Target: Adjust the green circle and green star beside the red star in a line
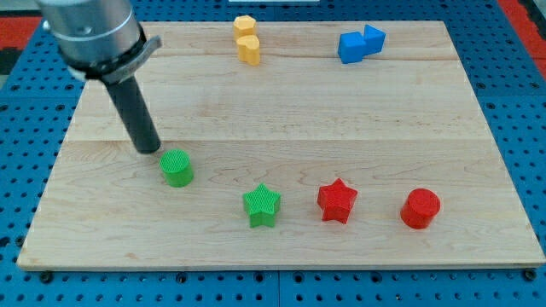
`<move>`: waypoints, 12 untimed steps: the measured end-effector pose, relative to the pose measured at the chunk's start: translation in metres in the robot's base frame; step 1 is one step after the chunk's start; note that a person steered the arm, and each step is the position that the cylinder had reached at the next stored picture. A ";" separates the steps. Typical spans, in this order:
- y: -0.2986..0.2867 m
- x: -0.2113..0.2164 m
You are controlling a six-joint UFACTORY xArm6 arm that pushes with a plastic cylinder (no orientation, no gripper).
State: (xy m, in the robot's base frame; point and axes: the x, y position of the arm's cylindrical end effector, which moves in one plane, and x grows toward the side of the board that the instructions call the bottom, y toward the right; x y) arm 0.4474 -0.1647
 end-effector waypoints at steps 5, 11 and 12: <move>0.098 0.073; 0.053 0.143; 0.053 0.137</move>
State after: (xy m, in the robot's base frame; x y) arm 0.5848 -0.1118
